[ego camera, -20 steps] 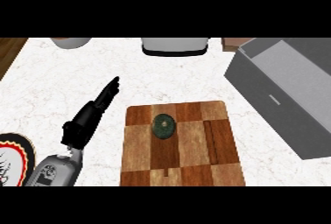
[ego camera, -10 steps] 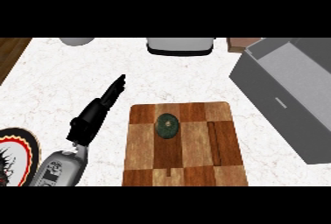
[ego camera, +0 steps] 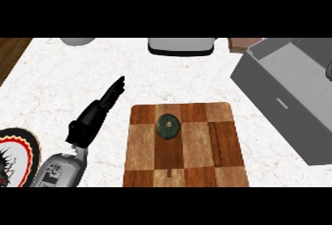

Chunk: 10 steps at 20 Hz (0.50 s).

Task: Pick the can from the cutting board and place it in the cardboard box

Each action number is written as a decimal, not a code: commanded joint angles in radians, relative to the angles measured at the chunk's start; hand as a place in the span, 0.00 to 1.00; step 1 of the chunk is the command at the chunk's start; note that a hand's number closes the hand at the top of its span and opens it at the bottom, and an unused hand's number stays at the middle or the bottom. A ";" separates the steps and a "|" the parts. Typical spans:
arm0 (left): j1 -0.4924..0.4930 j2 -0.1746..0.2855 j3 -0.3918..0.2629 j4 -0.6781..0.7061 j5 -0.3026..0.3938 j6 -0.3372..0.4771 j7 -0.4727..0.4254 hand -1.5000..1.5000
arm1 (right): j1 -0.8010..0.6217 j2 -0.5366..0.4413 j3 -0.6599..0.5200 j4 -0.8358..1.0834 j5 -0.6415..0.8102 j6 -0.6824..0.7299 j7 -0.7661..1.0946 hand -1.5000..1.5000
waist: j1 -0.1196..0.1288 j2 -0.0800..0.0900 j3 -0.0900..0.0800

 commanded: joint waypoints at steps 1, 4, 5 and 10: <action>-0.025 0.006 0.021 0.006 0.002 -0.021 0.014 0.50 | -0.110 0.107 0.064 0.110 0.149 -0.052 -0.013 1.00 | 0.001 0.001 0.000; 0.018 -0.013 0.006 0.018 -0.019 -0.015 -0.047 0.50 | -0.172 0.178 0.083 0.238 0.222 -0.070 -0.049 1.00 | 0.002 0.002 0.000; 0.006 -0.059 -0.039 0.051 -0.075 0.038 -0.052 0.50 | -0.156 0.224 0.114 0.227 0.243 -0.110 0.001 1.00 | 0.001 0.003 0.000; -0.034 -0.048 -0.012 0.033 -0.030 -0.002 0.006 0.50 | -0.240 0.295 0.128 0.425 0.230 0.046 0.062 0.00 | 0.017 0.008 0.001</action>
